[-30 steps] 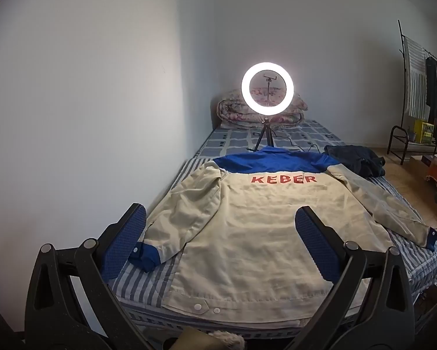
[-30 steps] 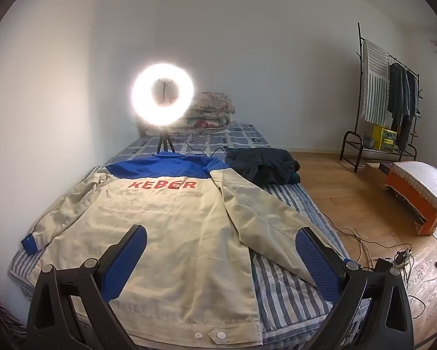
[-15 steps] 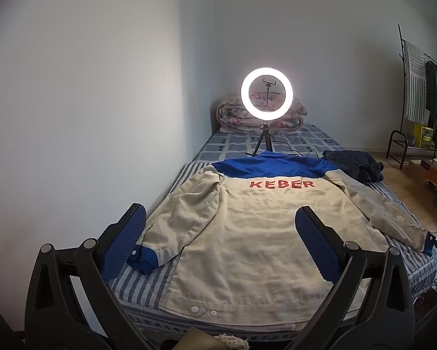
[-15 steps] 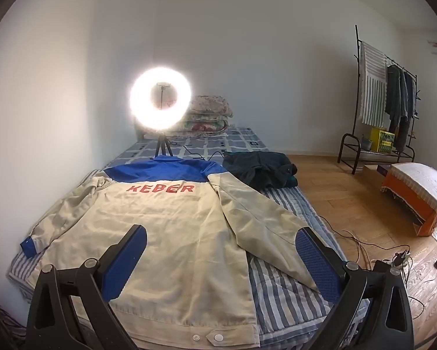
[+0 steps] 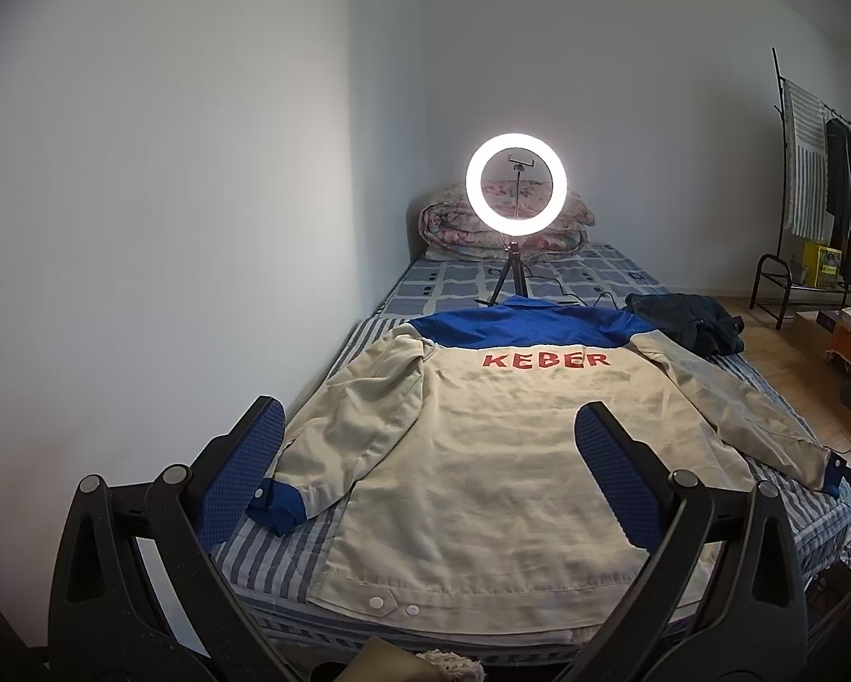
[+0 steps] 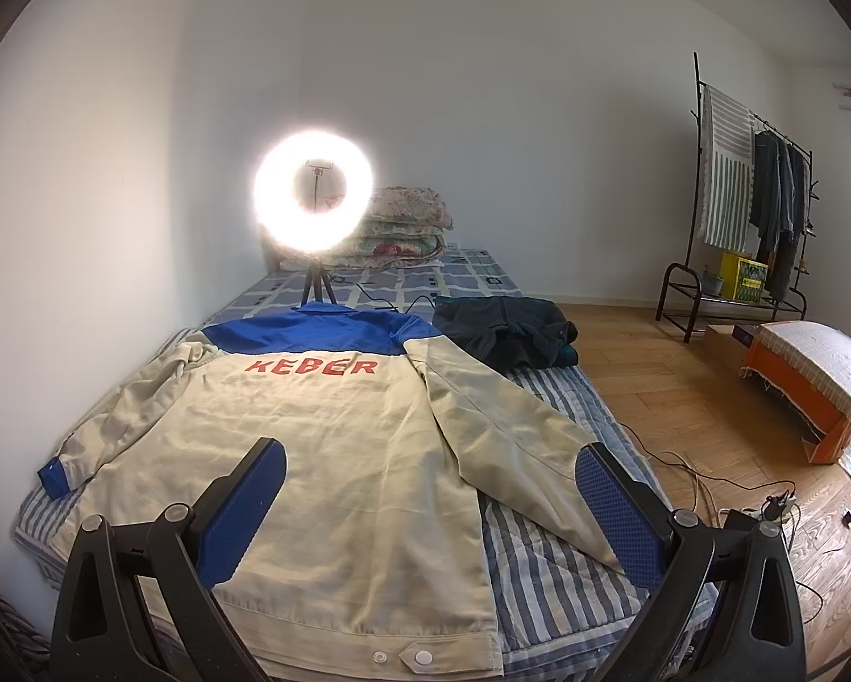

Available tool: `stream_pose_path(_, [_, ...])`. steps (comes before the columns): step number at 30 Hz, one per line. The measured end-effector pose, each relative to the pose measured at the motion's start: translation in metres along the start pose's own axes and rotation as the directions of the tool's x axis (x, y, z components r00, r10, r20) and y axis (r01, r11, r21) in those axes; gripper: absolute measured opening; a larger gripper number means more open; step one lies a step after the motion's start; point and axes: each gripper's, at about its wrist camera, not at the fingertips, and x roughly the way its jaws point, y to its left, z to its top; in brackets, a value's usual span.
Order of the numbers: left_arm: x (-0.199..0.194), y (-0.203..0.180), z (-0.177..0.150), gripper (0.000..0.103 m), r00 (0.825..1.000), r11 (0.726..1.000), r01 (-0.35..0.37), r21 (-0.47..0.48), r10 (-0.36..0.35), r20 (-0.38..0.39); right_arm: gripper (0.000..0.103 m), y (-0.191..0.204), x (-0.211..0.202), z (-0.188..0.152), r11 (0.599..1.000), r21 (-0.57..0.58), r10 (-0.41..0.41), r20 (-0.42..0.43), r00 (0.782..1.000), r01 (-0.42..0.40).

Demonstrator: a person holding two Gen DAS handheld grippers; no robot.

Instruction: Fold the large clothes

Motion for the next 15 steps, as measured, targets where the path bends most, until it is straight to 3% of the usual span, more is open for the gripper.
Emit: stream_pose_path(15, [-0.0027,0.0021,0.0006,0.103,1.0,1.0,0.008,-0.016,-0.007,0.014,0.103,0.0005,-0.0007,0.0021,1.0,-0.002,-0.003,0.001,1.0,0.003])
